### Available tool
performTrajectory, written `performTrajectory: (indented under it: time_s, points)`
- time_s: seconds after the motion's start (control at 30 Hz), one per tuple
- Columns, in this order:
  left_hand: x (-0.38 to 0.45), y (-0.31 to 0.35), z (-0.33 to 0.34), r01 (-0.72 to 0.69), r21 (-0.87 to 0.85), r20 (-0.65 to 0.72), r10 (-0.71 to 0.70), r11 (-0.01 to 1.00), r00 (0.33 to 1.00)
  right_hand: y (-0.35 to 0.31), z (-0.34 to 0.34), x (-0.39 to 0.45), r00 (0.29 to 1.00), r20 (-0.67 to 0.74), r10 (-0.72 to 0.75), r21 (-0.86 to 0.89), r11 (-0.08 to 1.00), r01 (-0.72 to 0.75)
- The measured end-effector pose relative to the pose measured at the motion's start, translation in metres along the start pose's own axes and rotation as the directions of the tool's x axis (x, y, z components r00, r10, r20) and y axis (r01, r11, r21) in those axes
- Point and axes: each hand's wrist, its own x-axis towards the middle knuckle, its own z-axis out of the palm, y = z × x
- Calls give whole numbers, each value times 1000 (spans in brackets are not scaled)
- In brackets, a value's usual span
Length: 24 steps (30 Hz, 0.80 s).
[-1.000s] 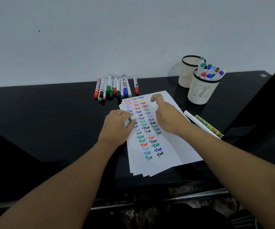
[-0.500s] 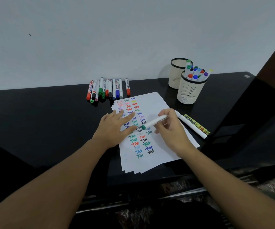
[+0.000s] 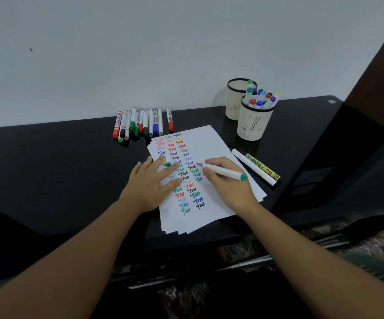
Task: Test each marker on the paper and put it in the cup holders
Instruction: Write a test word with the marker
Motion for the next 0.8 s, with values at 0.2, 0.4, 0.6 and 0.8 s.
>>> performTrajectory:
  time_s: [0.2, 0.4, 0.6, 0.8]
  points:
    - [-1, 1, -1, 5, 2, -32, -5, 1000, 999, 5, -7, -12, 998, 37, 58, 81, 995, -60]
    - [-2, 4, -2, 17, 4, -21, -17, 1000, 1000, 7, -6, -18, 987, 86, 134, -101, 987, -125]
    - [-2, 4, -2, 26, 2, -18, -26, 1000, 999, 9, -5, -15, 990, 83, 116, -179, 979, -100]
    - [-1, 4, -1, 28, 11, -10, -28, 1000, 1000, 5, -5, -17, 988, 107, 115, -226, 970, -88]
